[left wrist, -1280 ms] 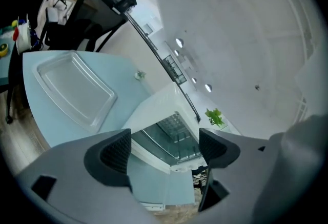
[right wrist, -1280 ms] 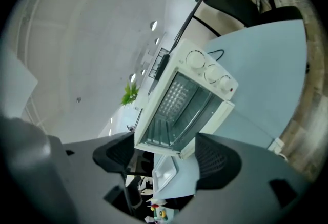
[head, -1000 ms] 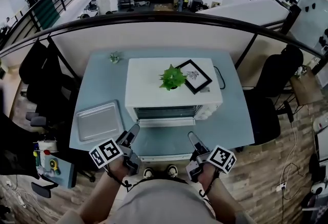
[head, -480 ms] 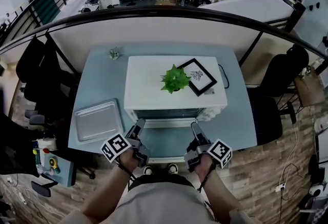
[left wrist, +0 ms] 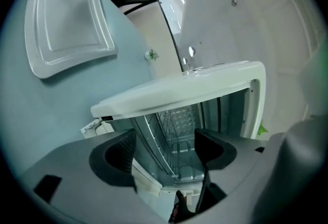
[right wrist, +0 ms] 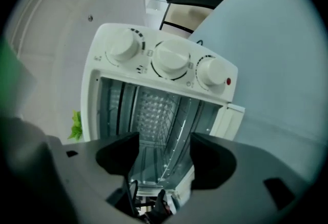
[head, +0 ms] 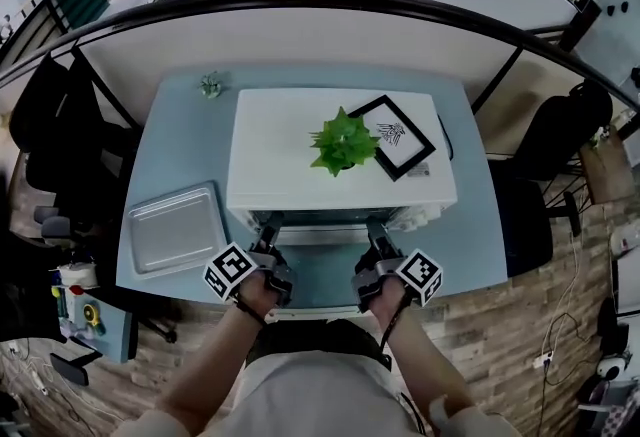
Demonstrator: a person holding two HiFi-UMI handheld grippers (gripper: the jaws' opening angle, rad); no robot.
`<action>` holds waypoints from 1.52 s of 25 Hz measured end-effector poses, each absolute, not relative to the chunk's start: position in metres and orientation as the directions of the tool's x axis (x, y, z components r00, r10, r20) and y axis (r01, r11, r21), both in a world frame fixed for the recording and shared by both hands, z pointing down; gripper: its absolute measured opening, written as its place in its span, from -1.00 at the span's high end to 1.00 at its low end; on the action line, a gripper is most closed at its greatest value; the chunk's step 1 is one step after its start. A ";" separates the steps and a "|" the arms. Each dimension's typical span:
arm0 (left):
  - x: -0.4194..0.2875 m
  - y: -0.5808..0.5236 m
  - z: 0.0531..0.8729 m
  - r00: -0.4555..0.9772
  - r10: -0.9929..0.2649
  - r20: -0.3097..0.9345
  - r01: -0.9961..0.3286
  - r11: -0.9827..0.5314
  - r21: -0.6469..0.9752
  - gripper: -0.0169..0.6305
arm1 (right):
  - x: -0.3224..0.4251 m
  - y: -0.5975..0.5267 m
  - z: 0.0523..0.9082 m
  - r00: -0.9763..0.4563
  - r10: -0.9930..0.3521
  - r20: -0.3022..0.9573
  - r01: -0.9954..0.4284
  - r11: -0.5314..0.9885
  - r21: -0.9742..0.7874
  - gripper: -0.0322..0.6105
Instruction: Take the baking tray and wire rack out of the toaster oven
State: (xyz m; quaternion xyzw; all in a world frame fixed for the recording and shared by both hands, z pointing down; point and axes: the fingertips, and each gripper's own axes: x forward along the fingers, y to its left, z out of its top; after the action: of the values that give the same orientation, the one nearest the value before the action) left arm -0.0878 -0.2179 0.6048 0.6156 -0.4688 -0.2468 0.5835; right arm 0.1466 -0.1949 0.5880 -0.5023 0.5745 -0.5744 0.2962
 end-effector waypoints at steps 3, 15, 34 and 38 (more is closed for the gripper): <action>-0.083 -0.227 0.621 0.431 -0.868 0.247 -0.278 0.132 0.951 -0.11 | 0.148 -0.204 0.604 -0.292 -0.930 0.222 -0.194 -0.170 -0.966 -0.04; -0.067 -0.271 0.643 0.401 -0.914 0.062 -0.184 -0.014 0.983 0.18 | 0.155 -0.246 0.645 -0.241 -0.961 0.138 -0.132 -0.109 -0.985 0.17; -0.067 -0.296 0.645 0.314 -0.946 -0.077 -0.021 -0.088 0.996 0.79 | 0.150 -0.284 0.646 -0.215 -0.977 0.001 -0.027 0.005 -1.000 0.86; -0.065 -0.293 0.641 0.340 -0.936 -0.092 -0.032 -0.110 0.993 0.90 | 0.150 -0.281 0.643 -0.234 -0.972 -0.010 -0.009 0.013 -1.000 0.87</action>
State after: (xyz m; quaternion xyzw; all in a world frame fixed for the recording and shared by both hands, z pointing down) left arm -0.0651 -0.2928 0.6411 0.6160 -0.3929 -0.4189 0.5391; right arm 0.1498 -0.2812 0.6430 -0.4376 0.5609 -0.5497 0.4379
